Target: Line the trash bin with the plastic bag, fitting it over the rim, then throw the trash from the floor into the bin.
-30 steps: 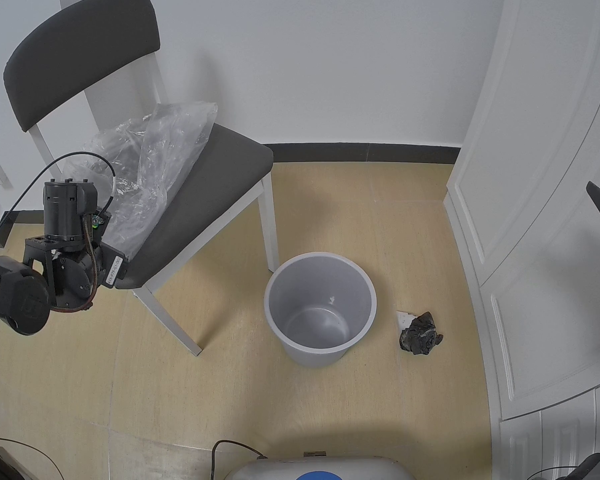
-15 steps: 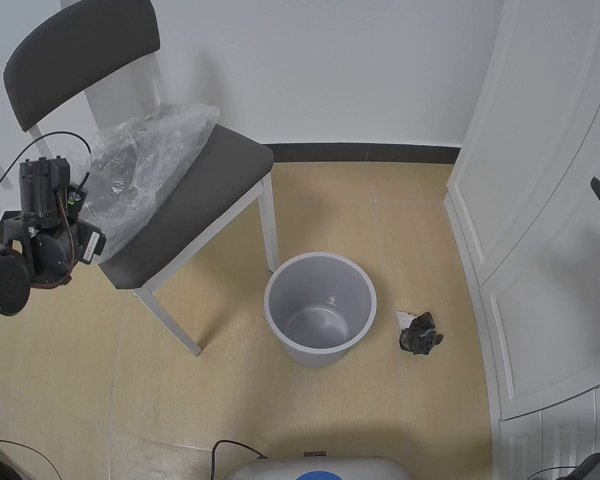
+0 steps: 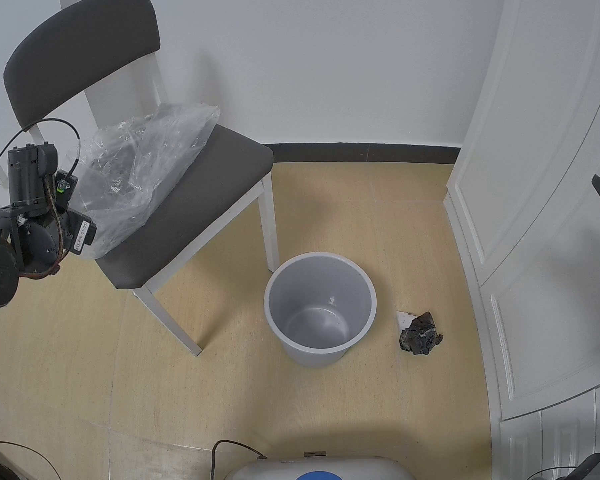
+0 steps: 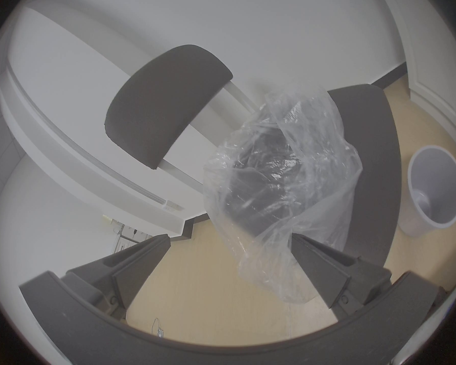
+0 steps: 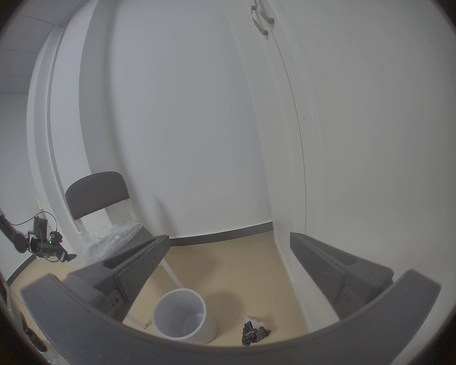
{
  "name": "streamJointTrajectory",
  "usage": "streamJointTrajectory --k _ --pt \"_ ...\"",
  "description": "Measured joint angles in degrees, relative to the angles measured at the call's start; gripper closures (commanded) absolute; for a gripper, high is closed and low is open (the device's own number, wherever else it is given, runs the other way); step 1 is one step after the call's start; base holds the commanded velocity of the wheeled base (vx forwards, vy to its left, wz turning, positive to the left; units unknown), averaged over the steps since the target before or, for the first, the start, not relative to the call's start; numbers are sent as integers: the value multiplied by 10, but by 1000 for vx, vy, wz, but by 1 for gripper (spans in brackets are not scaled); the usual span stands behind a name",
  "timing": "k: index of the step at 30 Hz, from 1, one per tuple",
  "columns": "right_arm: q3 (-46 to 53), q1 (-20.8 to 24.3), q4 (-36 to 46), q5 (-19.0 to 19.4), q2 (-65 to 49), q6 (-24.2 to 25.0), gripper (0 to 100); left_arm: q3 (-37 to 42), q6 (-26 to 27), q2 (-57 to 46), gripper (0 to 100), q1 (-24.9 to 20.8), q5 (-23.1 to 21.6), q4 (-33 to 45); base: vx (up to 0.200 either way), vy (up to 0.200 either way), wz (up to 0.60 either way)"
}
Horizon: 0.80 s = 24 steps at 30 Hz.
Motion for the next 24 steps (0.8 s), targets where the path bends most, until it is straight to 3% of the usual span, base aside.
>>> streamJointTrajectory --k 24 --pt "0 -1 0 0 -1 2 0 91 -2 -8 0 -81 10 -8 0 0 0"
